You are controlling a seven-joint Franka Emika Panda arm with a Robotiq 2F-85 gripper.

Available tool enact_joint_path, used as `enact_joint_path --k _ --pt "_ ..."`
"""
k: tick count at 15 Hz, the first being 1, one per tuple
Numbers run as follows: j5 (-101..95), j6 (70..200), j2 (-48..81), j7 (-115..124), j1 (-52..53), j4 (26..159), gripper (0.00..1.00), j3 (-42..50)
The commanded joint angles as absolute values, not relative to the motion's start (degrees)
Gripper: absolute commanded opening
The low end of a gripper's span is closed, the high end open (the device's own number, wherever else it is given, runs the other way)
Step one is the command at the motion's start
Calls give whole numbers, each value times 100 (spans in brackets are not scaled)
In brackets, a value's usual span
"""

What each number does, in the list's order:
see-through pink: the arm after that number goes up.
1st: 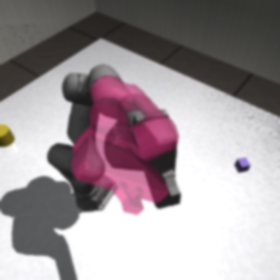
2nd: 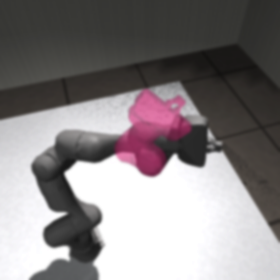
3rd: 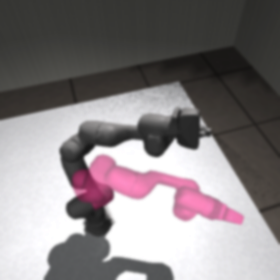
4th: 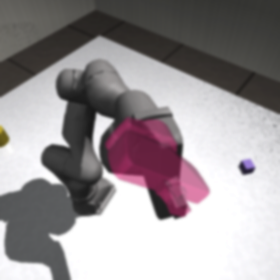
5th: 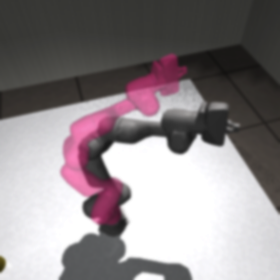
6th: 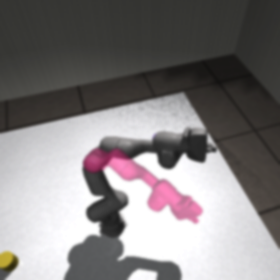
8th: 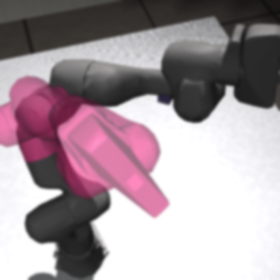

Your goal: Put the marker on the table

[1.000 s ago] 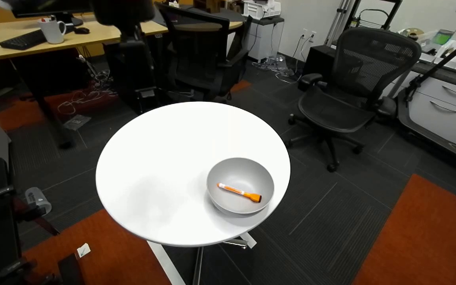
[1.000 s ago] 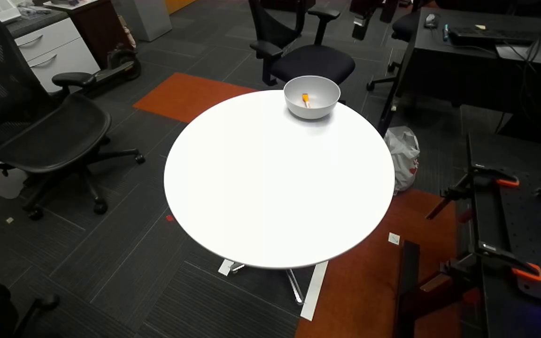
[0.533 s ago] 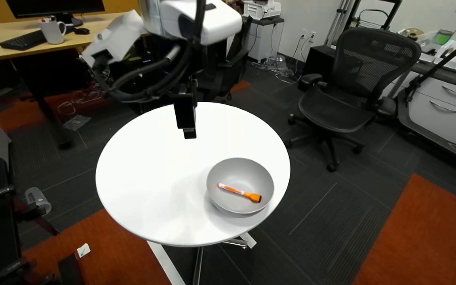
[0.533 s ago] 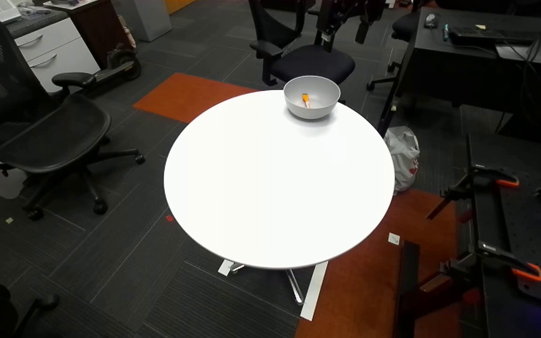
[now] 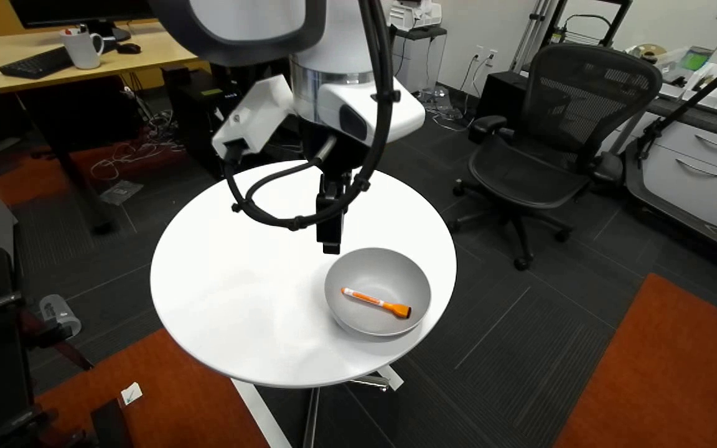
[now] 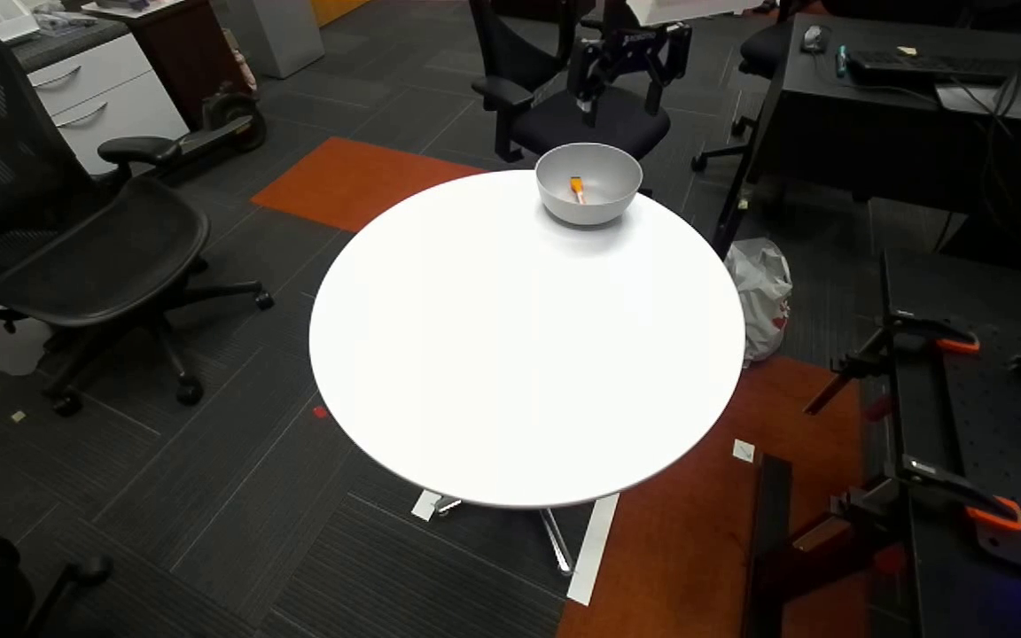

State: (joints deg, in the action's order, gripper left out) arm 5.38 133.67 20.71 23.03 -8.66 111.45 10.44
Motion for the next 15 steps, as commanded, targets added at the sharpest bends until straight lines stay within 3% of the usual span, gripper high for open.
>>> enact_joint_path --k 1,15 --pt "560 13349 2209 2352 -828 11046 100 1098" --pt "664 13285 2957 2473 -914 10290 100 1152"
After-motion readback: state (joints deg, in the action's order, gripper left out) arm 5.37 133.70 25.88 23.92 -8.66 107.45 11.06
